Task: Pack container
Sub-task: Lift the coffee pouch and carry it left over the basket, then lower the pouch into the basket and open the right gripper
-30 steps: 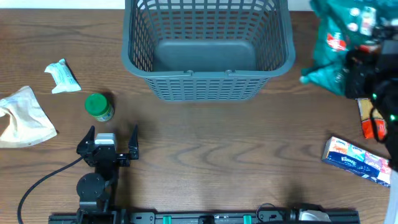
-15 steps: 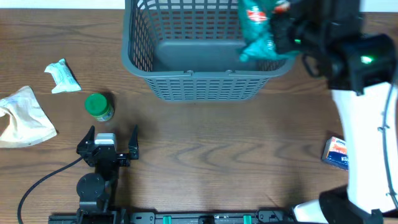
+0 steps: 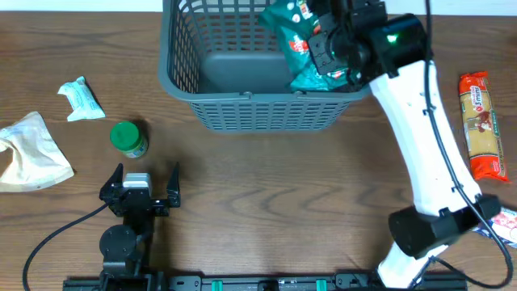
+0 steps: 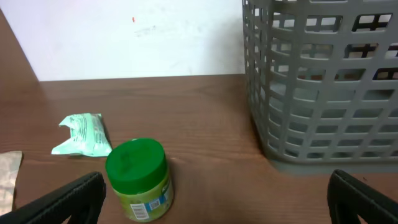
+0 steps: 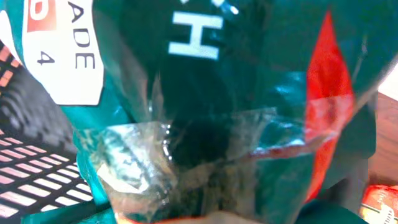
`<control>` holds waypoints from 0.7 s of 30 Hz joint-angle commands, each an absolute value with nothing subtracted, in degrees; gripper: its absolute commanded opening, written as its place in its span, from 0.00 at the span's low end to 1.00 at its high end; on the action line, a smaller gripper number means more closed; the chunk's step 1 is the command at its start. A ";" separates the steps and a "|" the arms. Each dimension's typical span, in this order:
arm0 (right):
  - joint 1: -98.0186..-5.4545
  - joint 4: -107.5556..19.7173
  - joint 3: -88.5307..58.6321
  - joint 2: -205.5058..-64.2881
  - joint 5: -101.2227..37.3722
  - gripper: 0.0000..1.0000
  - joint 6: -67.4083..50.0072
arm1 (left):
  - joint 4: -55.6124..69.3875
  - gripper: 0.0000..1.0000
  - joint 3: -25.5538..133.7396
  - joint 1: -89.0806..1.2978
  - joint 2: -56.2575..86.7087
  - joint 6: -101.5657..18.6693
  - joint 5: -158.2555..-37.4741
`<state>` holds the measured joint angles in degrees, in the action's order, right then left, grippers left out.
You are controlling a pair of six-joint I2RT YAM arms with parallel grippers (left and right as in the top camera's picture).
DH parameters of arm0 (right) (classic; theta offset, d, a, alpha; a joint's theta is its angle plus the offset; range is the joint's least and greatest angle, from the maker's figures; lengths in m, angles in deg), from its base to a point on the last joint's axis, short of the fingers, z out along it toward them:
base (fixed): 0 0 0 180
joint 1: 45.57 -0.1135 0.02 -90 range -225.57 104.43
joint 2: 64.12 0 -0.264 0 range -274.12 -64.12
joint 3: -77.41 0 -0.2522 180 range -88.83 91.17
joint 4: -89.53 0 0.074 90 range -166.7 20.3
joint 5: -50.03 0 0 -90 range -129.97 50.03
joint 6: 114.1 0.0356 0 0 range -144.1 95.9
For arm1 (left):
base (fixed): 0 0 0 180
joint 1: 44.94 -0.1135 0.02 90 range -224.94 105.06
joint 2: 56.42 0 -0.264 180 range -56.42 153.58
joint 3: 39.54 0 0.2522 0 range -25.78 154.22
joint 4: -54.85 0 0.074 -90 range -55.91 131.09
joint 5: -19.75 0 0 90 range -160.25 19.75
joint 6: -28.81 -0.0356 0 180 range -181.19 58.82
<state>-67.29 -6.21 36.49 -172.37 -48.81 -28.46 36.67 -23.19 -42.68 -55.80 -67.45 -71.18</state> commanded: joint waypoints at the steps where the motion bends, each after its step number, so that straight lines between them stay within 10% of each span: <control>1: -67.16 -7.54 38.87 -171.69 -51.13 0.01 -26.80 | 35.84 0.98 -24.94 -42.83 -56.19 -68.04 -70.72; 21: -63.55 -7.67 38.87 -183.39 -49.55 0.01 -14.67 | 35.84 0.99 -24.94 -42.83 -56.19 -68.04 -70.72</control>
